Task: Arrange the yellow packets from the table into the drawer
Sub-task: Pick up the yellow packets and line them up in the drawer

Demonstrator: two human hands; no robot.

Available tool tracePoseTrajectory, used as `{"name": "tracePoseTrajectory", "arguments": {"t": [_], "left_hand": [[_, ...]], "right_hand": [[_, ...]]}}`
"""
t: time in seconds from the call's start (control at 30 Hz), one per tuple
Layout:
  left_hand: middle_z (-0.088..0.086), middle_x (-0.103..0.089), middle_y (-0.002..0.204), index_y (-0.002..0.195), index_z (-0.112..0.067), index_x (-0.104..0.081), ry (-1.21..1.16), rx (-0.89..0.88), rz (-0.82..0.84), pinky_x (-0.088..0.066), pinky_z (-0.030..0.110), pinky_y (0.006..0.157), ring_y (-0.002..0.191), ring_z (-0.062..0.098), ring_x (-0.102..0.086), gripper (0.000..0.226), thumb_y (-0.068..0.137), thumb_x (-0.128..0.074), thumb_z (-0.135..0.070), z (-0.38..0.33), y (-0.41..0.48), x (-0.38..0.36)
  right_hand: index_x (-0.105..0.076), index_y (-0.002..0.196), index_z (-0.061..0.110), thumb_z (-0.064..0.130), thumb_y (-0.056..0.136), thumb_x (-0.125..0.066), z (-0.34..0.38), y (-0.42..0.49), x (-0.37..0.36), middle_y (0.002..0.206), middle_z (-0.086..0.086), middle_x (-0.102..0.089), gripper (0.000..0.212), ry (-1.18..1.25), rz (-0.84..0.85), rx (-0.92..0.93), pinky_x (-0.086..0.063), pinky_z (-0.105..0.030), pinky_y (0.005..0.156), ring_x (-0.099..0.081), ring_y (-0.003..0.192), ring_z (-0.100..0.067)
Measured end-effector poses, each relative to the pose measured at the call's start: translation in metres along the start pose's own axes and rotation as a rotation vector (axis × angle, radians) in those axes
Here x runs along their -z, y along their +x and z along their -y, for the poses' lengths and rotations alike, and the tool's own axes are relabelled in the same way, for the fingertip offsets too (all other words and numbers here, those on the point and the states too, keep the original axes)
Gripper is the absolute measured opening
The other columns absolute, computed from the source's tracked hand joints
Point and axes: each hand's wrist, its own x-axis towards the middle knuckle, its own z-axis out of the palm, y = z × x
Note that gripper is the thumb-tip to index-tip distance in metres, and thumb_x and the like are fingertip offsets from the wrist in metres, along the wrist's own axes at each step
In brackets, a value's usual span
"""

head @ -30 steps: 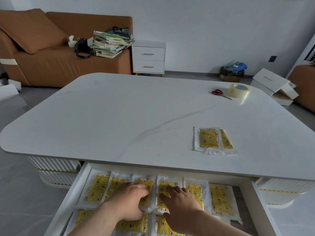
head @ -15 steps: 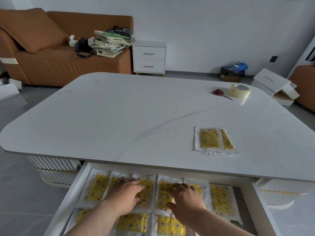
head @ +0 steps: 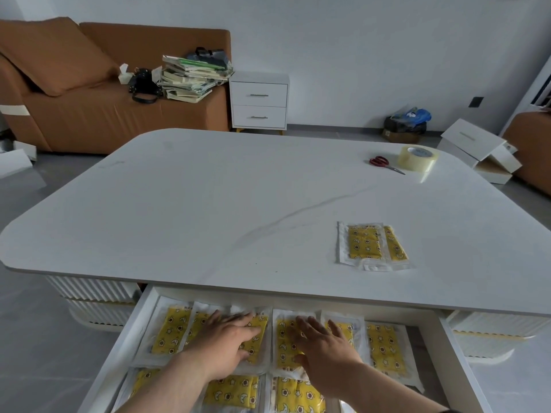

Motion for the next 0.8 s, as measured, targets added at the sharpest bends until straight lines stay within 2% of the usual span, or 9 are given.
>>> {"name": "tracePoseTrajectory", "arguments": {"t": [0.13, 0.2, 0.3, 0.37, 0.4, 0.5, 0.63, 0.7, 0.8], "left_hand": [[-0.015, -0.001, 0.161, 0.148, -0.042, -0.025, -0.018, 0.004, 0.007, 0.013, 0.037, 0.113, 0.15, 0.013, -0.001, 0.058, 0.098, -0.051, -0.031, -0.002, -0.001, 0.001], [-0.016, -0.003, 0.161, 0.149, -0.042, -0.024, -0.061, 0.03, -0.01, 0.009, 0.037, 0.115, 0.15, 0.016, -0.004, 0.058, 0.098, -0.051, -0.032, -0.004, -0.004, 0.005], [-0.018, -0.027, 0.155, 0.146, -0.04, -0.035, -0.179, 0.077, -0.07, -0.022, 0.036, 0.119, 0.142, 0.014, -0.029, 0.056, 0.095, -0.054, -0.034, -0.014, -0.008, 0.021], [-0.016, -0.049, 0.137, 0.133, -0.038, -0.051, -0.231, 0.083, -0.104, -0.043, 0.031, 0.103, 0.121, 0.01, -0.049, 0.044, 0.09, -0.056, -0.036, -0.027, -0.012, 0.035], [-0.015, -0.056, 0.127, 0.124, -0.038, -0.058, -0.246, 0.082, -0.105, -0.047, 0.028, 0.093, 0.11, 0.008, -0.054, 0.036, 0.088, -0.056, -0.038, -0.035, -0.014, 0.042], [-0.014, -0.065, 0.106, 0.108, -0.034, -0.065, -0.328, 0.057, -0.086, -0.047, 0.024, 0.079, 0.091, 0.005, -0.059, 0.023, 0.088, -0.058, -0.042, -0.066, -0.016, 0.065], [-0.014, -0.07, 0.092, 0.091, -0.032, -0.069, -0.579, 0.012, -0.052, -0.052, 0.025, 0.079, 0.086, 0.004, -0.064, 0.009, 0.088, -0.06, -0.035, -0.107, -0.012, 0.095], [-0.004, -0.073, 0.09, 0.091, -0.028, -0.07, -0.7, 0.011, -0.037, -0.056, 0.028, 0.078, 0.083, 0.009, -0.066, 0.01, 0.091, -0.061, -0.026, -0.12, -0.008, 0.111], [0.017, -0.072, 0.096, 0.096, -0.01, -0.071, -1.05, 0.082, -0.076, -0.059, 0.038, 0.084, 0.083, 0.022, -0.067, 0.014, 0.096, -0.057, -0.013, -0.134, 0.002, 0.126]], "right_hand": [[-0.01, 0.155, 0.035, 0.036, 0.104, -0.03, 0.001, -0.002, 0.002, 0.164, 0.006, 0.005, 0.055, 0.02, 0.006, 0.006, 0.012, -0.042, 0.117, 0.008, 0.151, -0.017], [-0.018, 0.154, 0.036, 0.035, 0.103, -0.032, 0.003, -0.006, 0.009, 0.165, 0.006, -0.003, 0.052, 0.055, -0.034, 0.02, 0.006, -0.04, 0.119, 0.0, 0.152, -0.018], [-0.041, 0.144, 0.03, 0.039, 0.101, -0.039, 0.009, -0.015, 0.034, 0.156, 0.001, -0.033, 0.044, 0.096, -0.027, -0.005, -0.025, -0.041, 0.118, -0.031, 0.143, -0.026], [-0.052, 0.134, 0.028, 0.041, 0.097, -0.045, 0.011, -0.026, 0.058, 0.141, 0.0, -0.051, 0.04, 0.141, 0.016, -0.012, -0.043, -0.04, 0.105, -0.05, 0.128, -0.026], [-0.055, 0.132, 0.029, 0.042, 0.096, -0.047, 0.01, -0.034, 0.07, 0.137, 0.001, -0.056, 0.039, 0.178, 0.018, -0.01, -0.047, -0.038, 0.101, -0.054, 0.123, -0.024], [-0.061, 0.126, 0.031, 0.041, 0.092, -0.053, -0.001, -0.064, 0.1, 0.126, 0.01, -0.063, 0.036, 0.339, -0.062, -0.04, -0.048, -0.027, 0.095, -0.06, 0.113, -0.013], [-0.069, 0.117, 0.028, 0.035, 0.089, -0.061, -0.033, -0.101, 0.132, 0.113, 0.012, -0.07, 0.03, 0.507, -0.174, -0.088, -0.052, -0.023, 0.091, -0.065, 0.097, -0.002], [-0.071, 0.113, 0.028, 0.032, 0.087, -0.063, -0.052, -0.111, 0.147, 0.108, 0.014, -0.071, 0.027, 0.618, -0.272, -0.125, -0.053, -0.02, 0.088, -0.065, 0.094, 0.002], [-0.073, 0.11, 0.031, 0.029, 0.089, -0.063, -0.079, -0.117, 0.159, 0.102, 0.016, -0.071, 0.023, 0.715, -0.372, -0.171, -0.054, -0.019, 0.084, -0.067, 0.093, 0.002]]}}
